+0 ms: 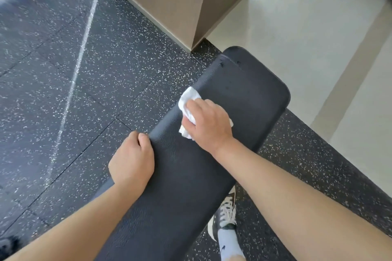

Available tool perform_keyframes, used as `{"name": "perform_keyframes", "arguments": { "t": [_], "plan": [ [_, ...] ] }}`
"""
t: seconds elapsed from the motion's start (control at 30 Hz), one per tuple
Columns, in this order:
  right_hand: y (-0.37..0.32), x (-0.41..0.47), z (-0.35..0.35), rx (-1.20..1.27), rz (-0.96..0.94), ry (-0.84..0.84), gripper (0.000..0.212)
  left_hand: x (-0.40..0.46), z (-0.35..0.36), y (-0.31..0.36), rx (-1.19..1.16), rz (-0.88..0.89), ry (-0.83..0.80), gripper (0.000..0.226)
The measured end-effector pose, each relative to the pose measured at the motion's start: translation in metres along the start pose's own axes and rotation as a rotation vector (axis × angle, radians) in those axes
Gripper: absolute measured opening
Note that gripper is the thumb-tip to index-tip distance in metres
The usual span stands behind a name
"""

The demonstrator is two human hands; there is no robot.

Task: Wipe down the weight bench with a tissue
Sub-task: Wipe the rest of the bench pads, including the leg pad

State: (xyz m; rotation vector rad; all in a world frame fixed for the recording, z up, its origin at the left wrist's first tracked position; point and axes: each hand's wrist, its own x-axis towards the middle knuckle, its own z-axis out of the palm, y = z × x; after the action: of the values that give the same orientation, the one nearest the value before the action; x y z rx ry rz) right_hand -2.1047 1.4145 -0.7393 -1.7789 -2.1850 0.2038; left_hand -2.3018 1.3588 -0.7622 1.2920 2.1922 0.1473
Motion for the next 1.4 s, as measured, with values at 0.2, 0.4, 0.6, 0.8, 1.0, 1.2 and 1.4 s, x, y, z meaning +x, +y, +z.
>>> {"name": "perform_keyframes", "arguments": {
  "t": [0.2, 0.4, 0.6, 0.8, 1.0, 1.2, 1.4],
  "plan": [
    [0.058, 0.025, -0.013, 0.026, -0.303, -0.007, 0.011, 0.004, -0.005, -0.006, -0.017, 0.082, -0.122, 0.04],
    [0.144, 0.017, -0.042, 0.031, -0.06, 0.035, 0.021, 0.024, -0.002, 0.035, -0.038, 0.099, -0.188, 0.043],
    [0.213, -0.057, -0.07, -0.007, 0.058, 0.011, 0.019, 0.062, 0.031, 0.139, -0.071, 0.076, -0.177, 0.043],
    [0.221, -0.082, -0.068, 0.025, 0.045, 0.055, 0.019, 0.066, 0.053, 0.162, 0.056, -0.098, 0.092, 0.047],
    [0.139, 0.012, -0.033, 0.133, 0.018, 0.049, 0.017, 0.061, 0.054, 0.167, 0.102, -0.107, 0.164, 0.046],
    [0.083, 0.111, -0.006, 0.05, 0.04, -0.132, 0.005, 0.058, 0.055, 0.172, 0.119, -0.123, 0.185, 0.041],
    [0.119, 0.055, -0.024, 0.099, 0.107, -0.04, 0.012, 0.061, 0.056, 0.168, 0.126, -0.095, 0.158, 0.038]
  ]
}}
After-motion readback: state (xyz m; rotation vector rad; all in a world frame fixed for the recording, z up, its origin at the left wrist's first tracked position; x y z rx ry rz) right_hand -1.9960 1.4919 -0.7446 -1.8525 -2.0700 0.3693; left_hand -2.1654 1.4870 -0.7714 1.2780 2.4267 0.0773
